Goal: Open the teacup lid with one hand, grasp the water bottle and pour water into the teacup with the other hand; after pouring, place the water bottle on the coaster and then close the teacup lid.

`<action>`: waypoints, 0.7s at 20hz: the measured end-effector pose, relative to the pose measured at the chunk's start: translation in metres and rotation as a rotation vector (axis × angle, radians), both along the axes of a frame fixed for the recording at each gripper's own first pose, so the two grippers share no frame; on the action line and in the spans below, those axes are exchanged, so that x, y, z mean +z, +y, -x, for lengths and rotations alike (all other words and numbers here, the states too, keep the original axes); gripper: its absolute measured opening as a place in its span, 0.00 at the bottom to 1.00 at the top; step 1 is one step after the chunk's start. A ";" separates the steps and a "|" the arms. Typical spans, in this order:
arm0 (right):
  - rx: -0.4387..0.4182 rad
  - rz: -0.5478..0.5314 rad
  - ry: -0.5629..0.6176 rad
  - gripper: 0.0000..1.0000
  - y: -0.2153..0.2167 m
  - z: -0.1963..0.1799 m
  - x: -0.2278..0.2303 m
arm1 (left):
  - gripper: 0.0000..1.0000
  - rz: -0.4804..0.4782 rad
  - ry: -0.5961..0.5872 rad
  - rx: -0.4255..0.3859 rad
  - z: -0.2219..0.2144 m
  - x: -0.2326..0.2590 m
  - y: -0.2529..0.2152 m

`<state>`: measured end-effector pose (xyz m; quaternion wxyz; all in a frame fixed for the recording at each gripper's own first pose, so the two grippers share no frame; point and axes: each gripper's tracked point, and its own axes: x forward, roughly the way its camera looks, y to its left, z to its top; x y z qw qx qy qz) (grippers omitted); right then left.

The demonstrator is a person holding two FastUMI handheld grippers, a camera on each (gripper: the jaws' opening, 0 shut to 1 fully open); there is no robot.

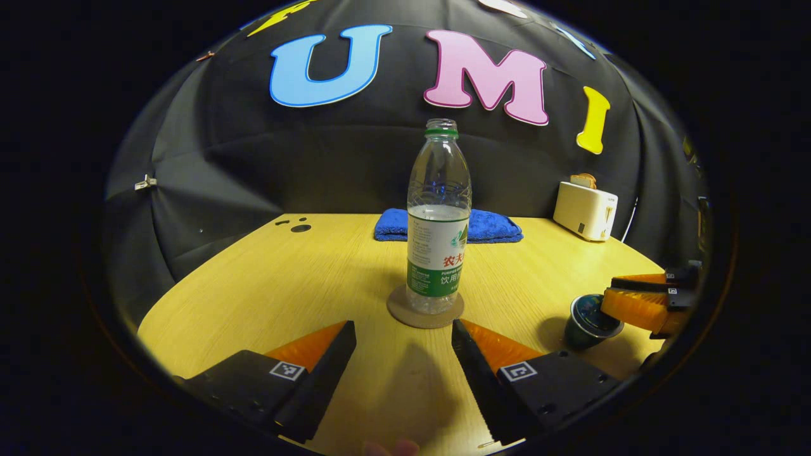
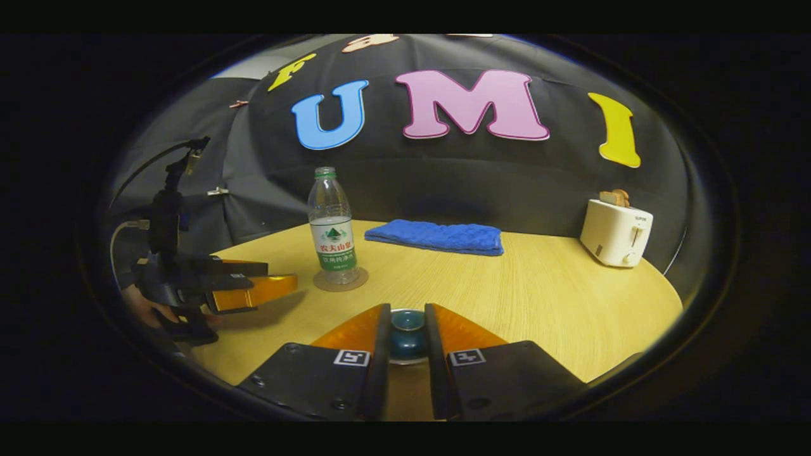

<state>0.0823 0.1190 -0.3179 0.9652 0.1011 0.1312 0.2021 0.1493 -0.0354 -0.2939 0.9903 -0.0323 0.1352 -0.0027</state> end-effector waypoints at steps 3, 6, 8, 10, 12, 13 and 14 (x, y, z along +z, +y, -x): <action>0.013 0.013 0.002 0.32 0.004 0.002 -0.002 | 0.96 0.002 0.010 0.001 0.002 -0.002 0.000; 0.013 0.035 -0.002 0.34 0.004 0.001 -0.002 | 0.96 0.006 0.016 0.006 0.004 -0.002 0.000; 0.007 0.025 -0.001 0.53 0.003 0.002 0.002 | 0.96 0.005 0.021 0.010 0.007 0.000 0.002; -0.013 0.001 -0.011 0.81 -0.003 0.003 0.017 | 0.96 0.013 0.030 0.015 0.014 0.004 0.004; -0.053 0.001 -0.008 0.97 -0.018 0.005 0.032 | 0.96 0.026 0.047 0.024 0.023 0.011 0.004; -0.075 0.004 0.000 0.98 -0.027 0.006 0.040 | 0.96 0.032 0.055 0.027 0.027 0.016 0.004; -0.094 0.005 0.013 0.98 -0.035 0.007 0.048 | 0.96 0.035 0.059 0.026 0.031 0.021 0.003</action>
